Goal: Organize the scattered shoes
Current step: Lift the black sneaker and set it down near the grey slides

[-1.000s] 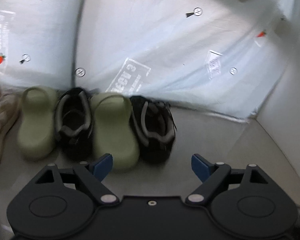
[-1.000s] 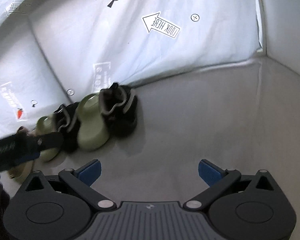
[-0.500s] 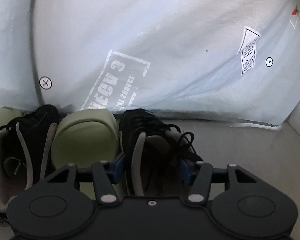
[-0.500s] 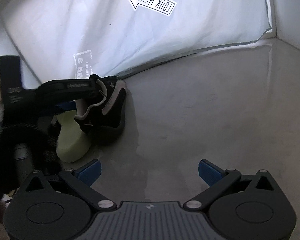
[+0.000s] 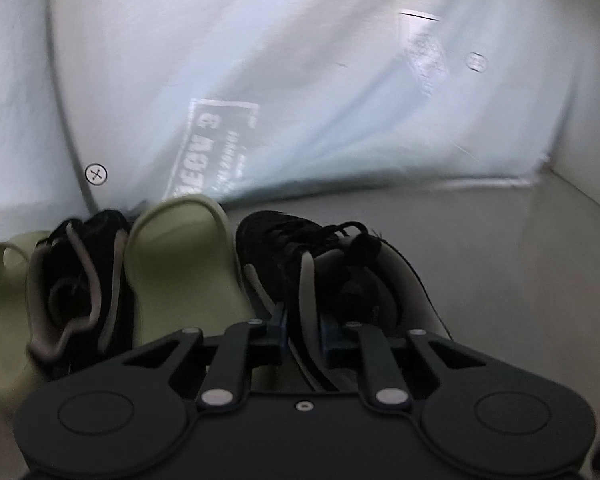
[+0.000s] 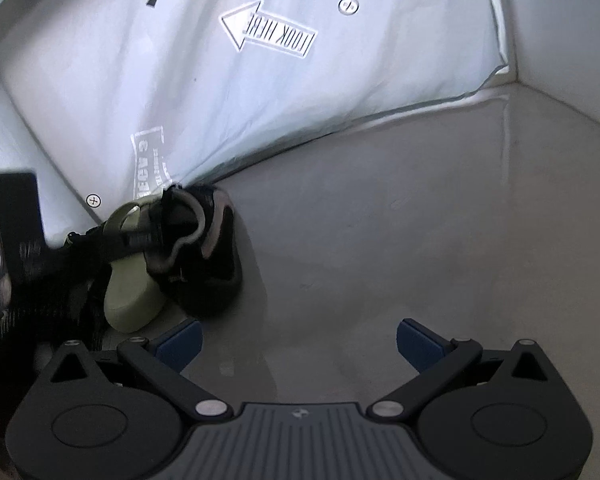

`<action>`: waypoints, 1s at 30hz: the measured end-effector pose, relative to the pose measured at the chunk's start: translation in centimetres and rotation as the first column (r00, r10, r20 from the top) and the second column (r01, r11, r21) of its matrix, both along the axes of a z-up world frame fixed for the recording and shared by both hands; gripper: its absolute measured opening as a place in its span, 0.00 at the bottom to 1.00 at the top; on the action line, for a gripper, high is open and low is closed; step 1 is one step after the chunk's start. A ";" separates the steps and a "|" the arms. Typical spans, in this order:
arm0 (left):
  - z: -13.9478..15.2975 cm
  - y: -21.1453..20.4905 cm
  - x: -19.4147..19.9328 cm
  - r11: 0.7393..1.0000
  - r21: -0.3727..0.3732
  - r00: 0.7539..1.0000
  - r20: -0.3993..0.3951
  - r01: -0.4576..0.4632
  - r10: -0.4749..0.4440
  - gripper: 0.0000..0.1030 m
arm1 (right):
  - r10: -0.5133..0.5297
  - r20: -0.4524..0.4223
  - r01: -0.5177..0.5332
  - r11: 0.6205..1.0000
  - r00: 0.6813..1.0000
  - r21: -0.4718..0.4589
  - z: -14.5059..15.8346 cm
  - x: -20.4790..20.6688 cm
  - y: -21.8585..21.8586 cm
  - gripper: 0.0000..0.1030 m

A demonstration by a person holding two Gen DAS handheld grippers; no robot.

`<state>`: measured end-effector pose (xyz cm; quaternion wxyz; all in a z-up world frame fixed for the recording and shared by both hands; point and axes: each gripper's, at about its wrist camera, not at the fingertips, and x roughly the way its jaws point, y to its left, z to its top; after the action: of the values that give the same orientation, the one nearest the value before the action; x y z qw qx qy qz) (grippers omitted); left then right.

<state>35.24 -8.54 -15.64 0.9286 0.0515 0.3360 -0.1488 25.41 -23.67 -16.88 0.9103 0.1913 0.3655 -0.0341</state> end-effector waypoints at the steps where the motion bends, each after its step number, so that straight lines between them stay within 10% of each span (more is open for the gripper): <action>1: 0.1 -0.2 -1.4 1.000 0.006 1.000 -0.002 0.021 -0.021 0.15 | -0.005 0.006 0.005 1.000 1.000 -0.006 0.4 -0.8 -0.1 1.00; 14: 1.2 3.9 -17.5 0.975 0.062 0.977 -0.046 0.212 -0.210 0.16 | 0.023 0.035 -0.022 0.999 0.999 -0.038 3.5 -10.4 1.1 1.00; 30: 2.0 6.4 -24.6 0.977 0.007 0.973 -0.092 0.213 -0.211 0.18 | 0.059 -0.064 -0.063 0.996 0.996 -0.060 3.3 -18.1 2.8 1.00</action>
<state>10.66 -2.15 -13.64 0.8907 0.0879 0.3717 -0.2464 7.31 -20.87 -13.61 0.9046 0.1505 0.3980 -0.0236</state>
